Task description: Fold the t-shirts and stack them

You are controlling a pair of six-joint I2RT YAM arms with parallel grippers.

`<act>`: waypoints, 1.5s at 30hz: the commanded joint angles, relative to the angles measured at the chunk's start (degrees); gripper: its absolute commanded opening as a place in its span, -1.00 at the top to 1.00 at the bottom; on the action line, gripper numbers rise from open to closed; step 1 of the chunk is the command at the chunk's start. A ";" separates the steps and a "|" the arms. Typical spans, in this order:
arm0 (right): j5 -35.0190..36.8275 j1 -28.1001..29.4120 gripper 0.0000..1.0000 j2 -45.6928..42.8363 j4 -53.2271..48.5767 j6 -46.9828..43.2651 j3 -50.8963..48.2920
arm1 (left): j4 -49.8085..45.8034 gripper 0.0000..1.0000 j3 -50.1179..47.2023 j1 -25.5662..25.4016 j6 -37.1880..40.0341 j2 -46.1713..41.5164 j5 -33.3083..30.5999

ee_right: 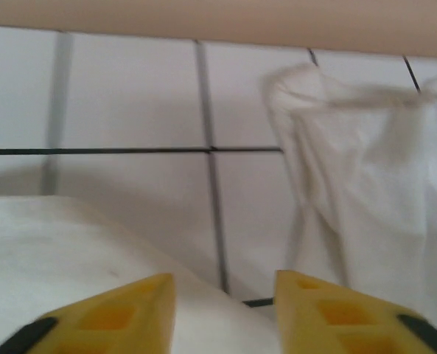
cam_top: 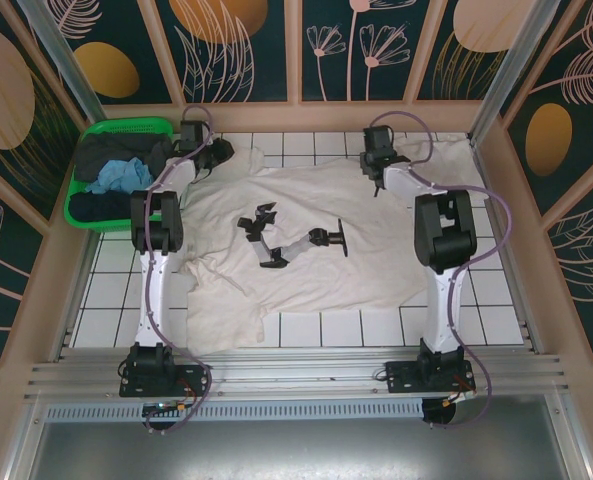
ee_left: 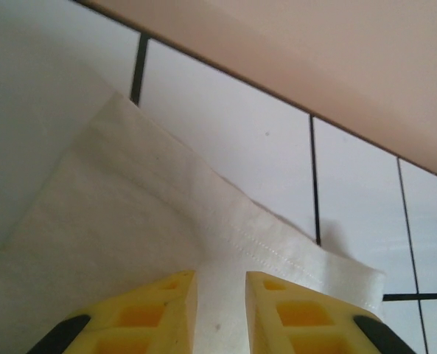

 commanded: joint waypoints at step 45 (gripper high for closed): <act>-14.84 5.52 -0.76 -53.66 -6.24 31.65 -54.81 | 5.08 0.34 -25.59 -0.75 -2.09 -14.16 -7.97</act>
